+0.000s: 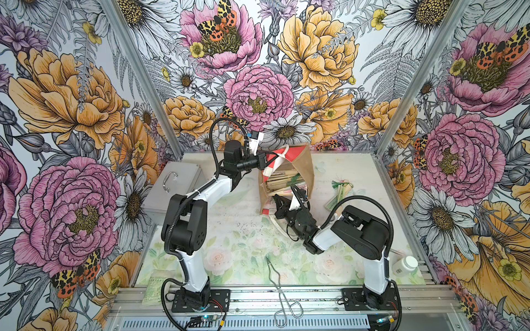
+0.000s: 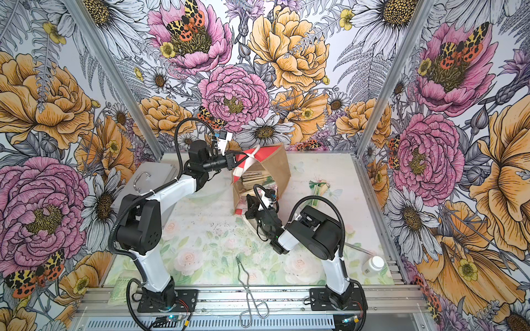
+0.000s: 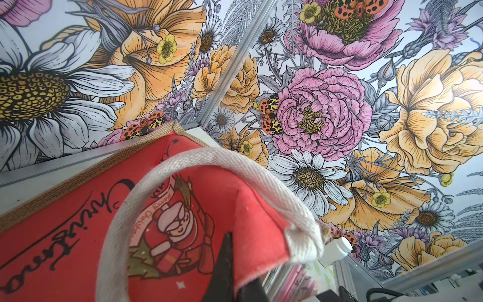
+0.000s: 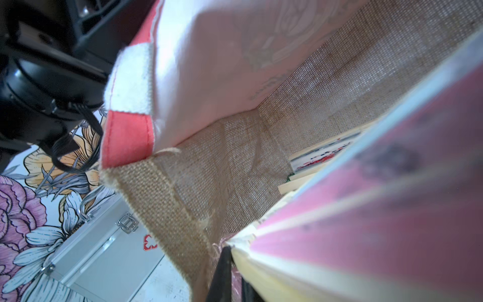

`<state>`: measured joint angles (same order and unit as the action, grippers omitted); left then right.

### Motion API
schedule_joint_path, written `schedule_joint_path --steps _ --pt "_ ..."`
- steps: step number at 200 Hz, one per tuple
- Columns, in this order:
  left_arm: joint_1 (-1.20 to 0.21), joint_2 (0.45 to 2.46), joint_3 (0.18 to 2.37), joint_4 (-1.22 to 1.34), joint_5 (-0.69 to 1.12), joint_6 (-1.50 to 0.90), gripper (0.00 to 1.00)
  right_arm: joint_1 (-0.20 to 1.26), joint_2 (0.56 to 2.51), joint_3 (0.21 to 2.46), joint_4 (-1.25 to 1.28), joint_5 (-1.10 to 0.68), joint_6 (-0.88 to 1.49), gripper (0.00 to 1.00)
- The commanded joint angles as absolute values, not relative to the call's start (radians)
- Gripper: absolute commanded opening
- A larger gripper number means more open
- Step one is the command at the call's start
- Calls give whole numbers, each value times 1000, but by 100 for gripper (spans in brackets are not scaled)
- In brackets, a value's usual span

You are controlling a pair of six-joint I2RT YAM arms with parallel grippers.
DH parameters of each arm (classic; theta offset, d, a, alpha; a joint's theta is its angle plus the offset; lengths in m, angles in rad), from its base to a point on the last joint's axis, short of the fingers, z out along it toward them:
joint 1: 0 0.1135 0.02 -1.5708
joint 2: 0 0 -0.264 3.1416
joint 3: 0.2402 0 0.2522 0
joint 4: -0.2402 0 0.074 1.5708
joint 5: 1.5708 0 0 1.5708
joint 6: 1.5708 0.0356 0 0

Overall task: Take out the folding fans from the tote bags
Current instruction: Pick up the folding fan from the canvas bag, then place the folding fan at the center of the board.

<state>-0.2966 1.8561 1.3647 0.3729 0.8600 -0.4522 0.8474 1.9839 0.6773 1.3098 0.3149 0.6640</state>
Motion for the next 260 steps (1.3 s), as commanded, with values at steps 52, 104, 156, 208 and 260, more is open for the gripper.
schedule_joint_path --steps 52,104,156,208,260 --pt "-275 1870 1355 411 818 -479 0 873 1872 607 1393 295 415 0" --pt "-283 1869 1364 412 815 -484 0 871 1848 595 1379 81 380 0" --pt "-302 1869 1374 388 808 -460 0 871 1866 611 1358 1 413 0" --pt "-288 1858 1368 355 784 -428 0 868 1662 493 1288 -57 434 0" --pt "-282 1830 1343 326 771 -384 0 847 1187 502 627 -18 366 0"
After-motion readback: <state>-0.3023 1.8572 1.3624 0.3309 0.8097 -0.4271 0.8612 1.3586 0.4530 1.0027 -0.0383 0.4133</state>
